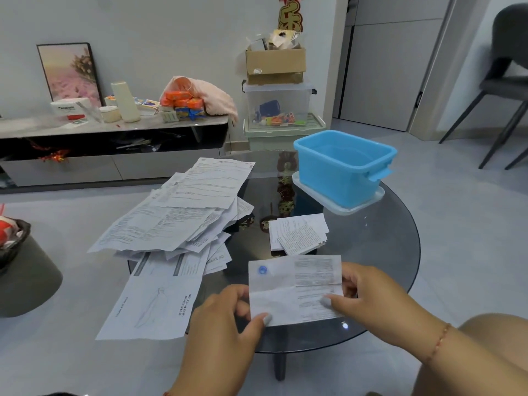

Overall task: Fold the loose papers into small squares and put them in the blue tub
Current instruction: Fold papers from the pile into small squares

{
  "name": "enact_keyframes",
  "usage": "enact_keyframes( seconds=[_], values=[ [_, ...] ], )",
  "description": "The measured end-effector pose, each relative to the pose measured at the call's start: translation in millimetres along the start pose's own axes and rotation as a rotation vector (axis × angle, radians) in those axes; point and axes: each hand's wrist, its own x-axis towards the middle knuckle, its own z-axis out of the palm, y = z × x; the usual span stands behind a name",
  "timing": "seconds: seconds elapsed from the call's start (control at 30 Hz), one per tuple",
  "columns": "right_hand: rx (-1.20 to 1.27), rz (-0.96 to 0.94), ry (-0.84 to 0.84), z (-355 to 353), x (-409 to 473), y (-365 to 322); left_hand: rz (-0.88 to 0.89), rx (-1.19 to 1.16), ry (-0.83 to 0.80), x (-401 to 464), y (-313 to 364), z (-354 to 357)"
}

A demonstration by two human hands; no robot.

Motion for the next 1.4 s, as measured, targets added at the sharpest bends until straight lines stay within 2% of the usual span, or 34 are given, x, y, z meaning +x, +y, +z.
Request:
enact_keyframes(
  seconds=[0.2, 0.33, 0.4, 0.47, 0.57, 0.67, 0.77, 0.83, 0.9, 1.07, 1.23, 1.33, 1.4],
  values=[
    [-0.206, 0.078, 0.112, 6, 4, -4, 0.002, 0.023, 0.065, -1, 3, 4],
    [-0.278, 0.093, 0.112, 7, 5, -7, 0.021, 0.086, 0.104, 0, 4, 6],
    [-0.279, 0.097, 0.097, 6, 4, -10, 0.153, 0.181, 0.145, 0, -2, 9],
    [-0.280, 0.110, 0.069, 7, 1, -14, 0.369, 0.224, 0.172, -2, -9, 15],
    [-0.303, 0.127, -0.001, 9, -8, -22, 0.591, 0.277, 0.111, -11, -10, 25],
    [-0.410, 0.096, -0.043, 8, -19, -34, 0.665, 0.448, 0.048, -20, -9, 31],
    [-0.493, 0.015, 0.051, 5, -19, -35, 0.737, 0.541, 0.093, -20, -13, 33],
    [-0.411, -0.096, 0.116, 1, -15, -27, 0.783, 0.530, 0.154, -17, -16, 35],
    [-0.349, -0.227, 0.074, -4, -9, -20, 0.791, 0.466, 0.209, -12, -16, 38],
    [-0.308, -0.476, -0.154, -5, -8, -15, 0.854, 0.393, 0.260, -8, -18, 40],
    [-0.489, -0.521, -0.319, -6, -9, -15, 0.830, 0.266, 0.168, -7, -25, 29],
    [-0.556, -0.539, -0.311, -5, -13, -15, 0.722, 0.239, 0.132, -7, -25, 17],
    [-0.511, -0.497, -0.251, 0, -13, -14, 0.645, 0.214, 0.131, -9, -26, 15]
  ],
)
